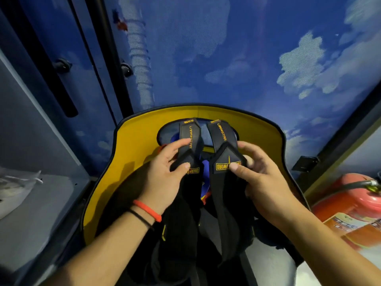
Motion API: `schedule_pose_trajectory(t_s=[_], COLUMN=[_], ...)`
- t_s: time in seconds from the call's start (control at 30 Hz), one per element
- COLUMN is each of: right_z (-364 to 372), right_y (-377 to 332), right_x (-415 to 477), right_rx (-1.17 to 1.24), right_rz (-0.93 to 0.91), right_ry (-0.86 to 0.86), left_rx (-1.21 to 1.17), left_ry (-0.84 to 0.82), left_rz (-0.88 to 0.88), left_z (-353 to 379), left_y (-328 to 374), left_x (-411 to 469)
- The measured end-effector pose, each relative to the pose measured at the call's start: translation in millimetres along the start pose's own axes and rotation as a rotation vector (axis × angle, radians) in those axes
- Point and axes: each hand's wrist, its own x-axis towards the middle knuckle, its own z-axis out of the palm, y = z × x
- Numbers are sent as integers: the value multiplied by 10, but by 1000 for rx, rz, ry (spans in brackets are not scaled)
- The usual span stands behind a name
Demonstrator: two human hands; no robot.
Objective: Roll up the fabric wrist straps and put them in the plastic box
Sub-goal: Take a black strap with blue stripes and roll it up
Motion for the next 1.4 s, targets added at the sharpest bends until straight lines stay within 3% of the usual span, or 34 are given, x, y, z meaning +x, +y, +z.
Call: schedule_pose_trajectory(t_s=[0.13, 0.33, 0.6, 0.8, 1.03, 1.13, 1.27, 1.4], right_z=[194, 401, 406, 455, 428, 418, 430, 461], right_y=[94, 272, 377, 368, 435, 448, 477, 419], right_x=[-25, -34, 19, 16, 47, 35, -3, -113], right_rx=[79, 180, 12, -284, -330, -332, -629, -934], right_rz=[3, 66, 21, -78, -111, -148, -245, -341], right_ry=[-32, 87, 145, 268, 233, 265, 352, 230], left_rx=[-147, -328, -497, -556, -620, -476, -328, -429], left_ry=[86, 120, 125, 112, 134, 50, 89, 150], left_rz=[-32, -101, -199, -218, -232, -198, -235, -310], left_z=[140, 268, 228, 213, 209, 223, 268, 310], left_y=[43, 106, 89, 114, 153, 130, 32, 41], left_x=[-86, -157, -153, -168, -193, -211, -223, -178])
